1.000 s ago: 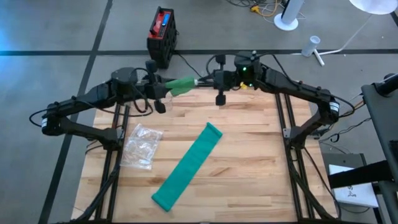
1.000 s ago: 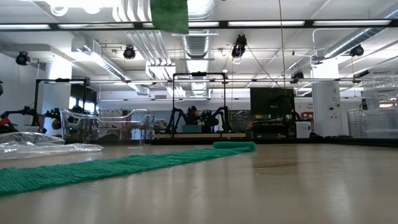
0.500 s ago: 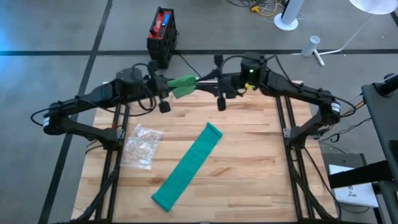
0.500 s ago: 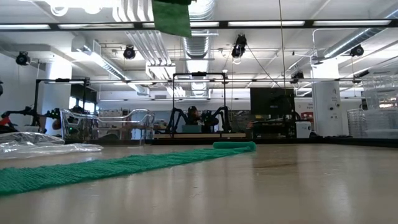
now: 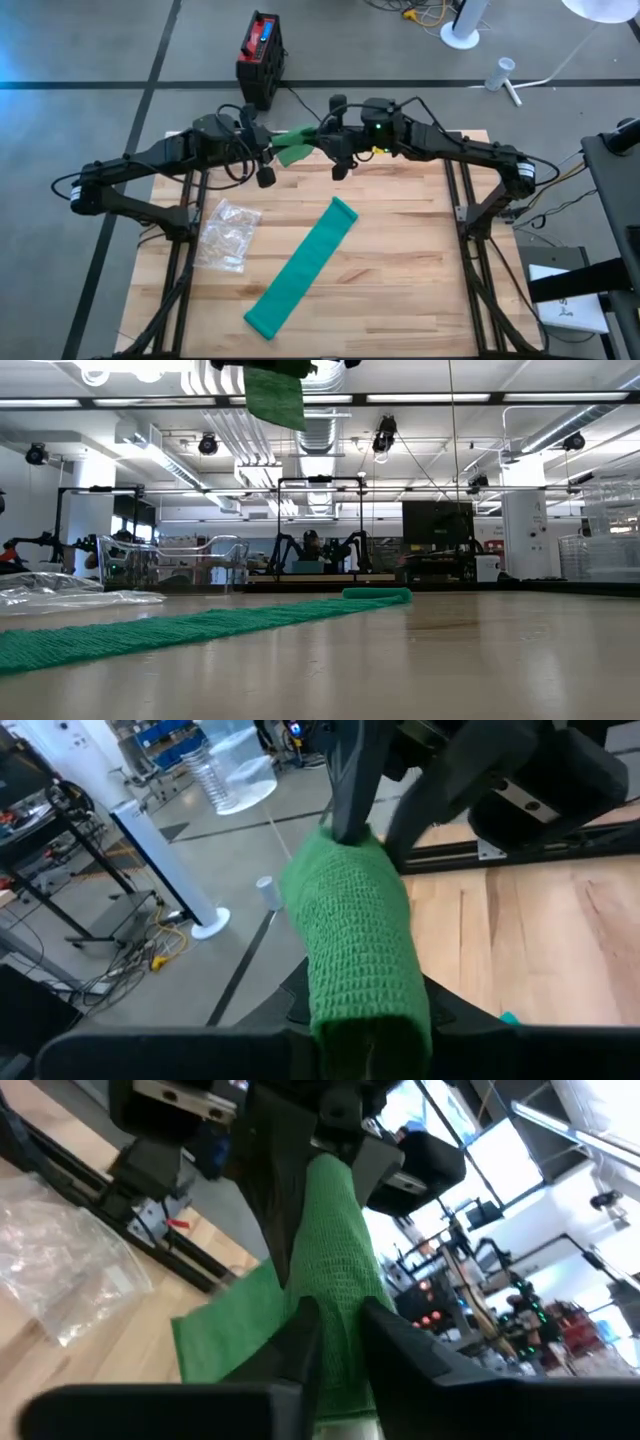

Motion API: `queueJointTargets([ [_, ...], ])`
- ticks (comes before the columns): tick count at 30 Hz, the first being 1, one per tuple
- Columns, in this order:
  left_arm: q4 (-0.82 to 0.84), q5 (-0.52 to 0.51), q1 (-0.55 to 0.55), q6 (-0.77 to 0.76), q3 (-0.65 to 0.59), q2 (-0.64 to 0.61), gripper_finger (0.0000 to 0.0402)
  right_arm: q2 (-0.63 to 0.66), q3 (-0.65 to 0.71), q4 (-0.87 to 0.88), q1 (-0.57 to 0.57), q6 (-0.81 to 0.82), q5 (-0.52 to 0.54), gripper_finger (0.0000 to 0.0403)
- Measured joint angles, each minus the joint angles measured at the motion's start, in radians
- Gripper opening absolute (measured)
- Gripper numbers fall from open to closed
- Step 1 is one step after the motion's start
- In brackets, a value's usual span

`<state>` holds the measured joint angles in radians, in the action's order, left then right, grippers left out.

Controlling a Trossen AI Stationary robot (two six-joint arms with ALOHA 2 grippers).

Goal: Roll bandage
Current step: Roll the green bandage

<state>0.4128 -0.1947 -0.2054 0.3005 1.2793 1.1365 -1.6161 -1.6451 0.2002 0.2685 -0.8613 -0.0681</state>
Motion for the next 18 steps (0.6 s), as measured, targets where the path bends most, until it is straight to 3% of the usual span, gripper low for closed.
queueJointTargets([
  [4, 0.004, 0.000, 0.010, 0.000, -0.002, -0.005, 0.0050, 0.003, -0.002, 0.033, -0.001, -0.014, 0.024, 0.0008],
  [13, -0.016, -0.004, 0.017, -0.021, 0.006, -0.071, 0.0050, 0.046, 0.003, 0.147, 0.005, -0.016, 0.139, 0.0000],
  [18, 0.020, -0.023, 0.014, 0.023, 0.002, -0.066, 0.0050, 0.094, 0.004, 0.118, -0.011, 0.016, 0.006, 0.0000],
])
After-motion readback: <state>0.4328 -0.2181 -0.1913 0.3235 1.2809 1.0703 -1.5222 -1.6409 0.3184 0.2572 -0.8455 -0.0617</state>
